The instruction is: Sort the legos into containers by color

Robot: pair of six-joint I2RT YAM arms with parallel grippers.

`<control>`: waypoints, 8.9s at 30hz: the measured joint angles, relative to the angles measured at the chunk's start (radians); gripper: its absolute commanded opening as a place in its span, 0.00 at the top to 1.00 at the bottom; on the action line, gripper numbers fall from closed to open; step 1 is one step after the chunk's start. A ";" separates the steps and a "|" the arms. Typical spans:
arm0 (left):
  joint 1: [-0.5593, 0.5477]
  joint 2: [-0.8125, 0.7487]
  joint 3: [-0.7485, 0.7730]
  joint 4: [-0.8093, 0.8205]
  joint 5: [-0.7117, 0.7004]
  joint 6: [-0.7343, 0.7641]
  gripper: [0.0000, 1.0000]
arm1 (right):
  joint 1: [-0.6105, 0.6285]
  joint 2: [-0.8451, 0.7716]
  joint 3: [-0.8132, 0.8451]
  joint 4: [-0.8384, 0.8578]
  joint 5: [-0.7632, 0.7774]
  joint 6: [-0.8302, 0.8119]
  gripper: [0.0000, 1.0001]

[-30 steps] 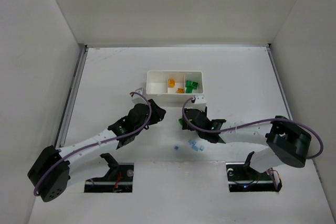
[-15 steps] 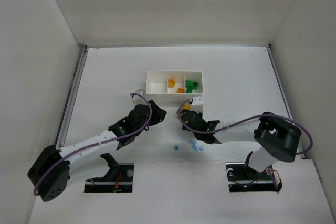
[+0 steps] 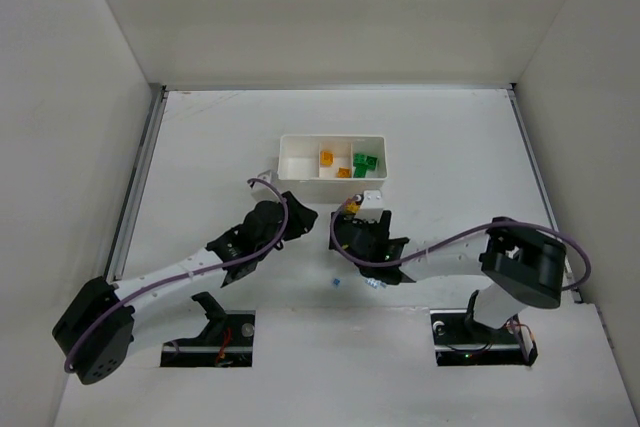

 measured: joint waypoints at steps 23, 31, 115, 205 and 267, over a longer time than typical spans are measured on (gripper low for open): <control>0.050 -0.053 -0.085 0.036 0.058 -0.003 0.66 | -0.085 0.206 0.162 -0.035 0.197 0.094 0.54; 0.019 -0.002 -0.077 0.062 0.065 -0.016 0.59 | -0.013 -0.048 0.066 -0.024 0.164 0.016 0.59; 0.053 0.673 0.569 0.298 0.115 0.022 0.58 | -0.239 -0.616 -0.298 0.018 -0.365 -0.132 0.63; 0.079 0.112 -0.019 0.294 0.162 -0.357 0.92 | -0.006 -0.129 -0.121 0.481 -0.213 -0.329 0.64; 0.276 -0.128 -0.029 0.196 0.124 -0.262 0.91 | -0.365 0.058 0.186 0.384 -0.354 -0.341 0.28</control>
